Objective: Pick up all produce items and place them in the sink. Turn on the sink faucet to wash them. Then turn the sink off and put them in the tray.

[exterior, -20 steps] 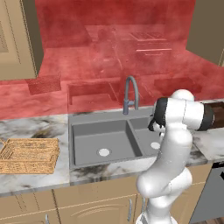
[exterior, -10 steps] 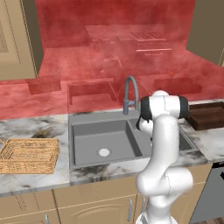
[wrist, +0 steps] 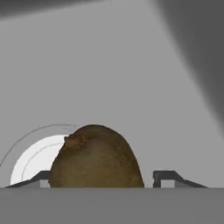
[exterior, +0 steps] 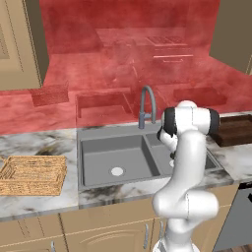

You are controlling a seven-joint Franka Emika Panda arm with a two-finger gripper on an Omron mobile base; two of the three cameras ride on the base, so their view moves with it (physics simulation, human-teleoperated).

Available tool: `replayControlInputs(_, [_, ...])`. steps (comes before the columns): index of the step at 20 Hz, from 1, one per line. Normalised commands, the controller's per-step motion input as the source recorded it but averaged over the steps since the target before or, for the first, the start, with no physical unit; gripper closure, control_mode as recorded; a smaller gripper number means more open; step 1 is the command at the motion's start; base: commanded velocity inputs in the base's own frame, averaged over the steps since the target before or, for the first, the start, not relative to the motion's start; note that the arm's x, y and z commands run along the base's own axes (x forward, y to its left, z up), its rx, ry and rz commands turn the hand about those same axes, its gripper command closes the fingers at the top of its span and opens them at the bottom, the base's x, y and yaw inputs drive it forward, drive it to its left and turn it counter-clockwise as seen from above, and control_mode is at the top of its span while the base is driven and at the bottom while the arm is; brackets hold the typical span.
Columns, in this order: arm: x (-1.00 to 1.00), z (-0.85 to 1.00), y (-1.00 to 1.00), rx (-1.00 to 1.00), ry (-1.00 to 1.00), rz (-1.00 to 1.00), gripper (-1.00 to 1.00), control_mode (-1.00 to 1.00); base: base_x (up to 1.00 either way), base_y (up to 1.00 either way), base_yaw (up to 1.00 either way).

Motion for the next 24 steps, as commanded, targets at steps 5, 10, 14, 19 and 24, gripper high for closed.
replayControlInputs(5, [-0.55,1.00,0.12,0.00,0.00,-0.02,-1.00,-1.00,0.00,0.00,0.00])
replayControlInputs(10, [-0.49,1.00,0.06,0.00,0.00,-0.04,-1.00,-1.00,0.00,0.00,0.00])
replayControlInputs(14, [-0.28,1.00,0.00,0.00,0.00,-0.15,-1.00,-1.00,0.00,0.00,0.00])
replayControlInputs(19, [-0.01,1.00,0.00,-0.04,-0.01,-0.12,-1.00,-1.00,0.00,0.00,0.00])
replayControlInputs(24, [0.16,1.00,-0.06,-0.04,-0.02,-0.12,-1.00,-1.00,0.00,0.00,0.00])
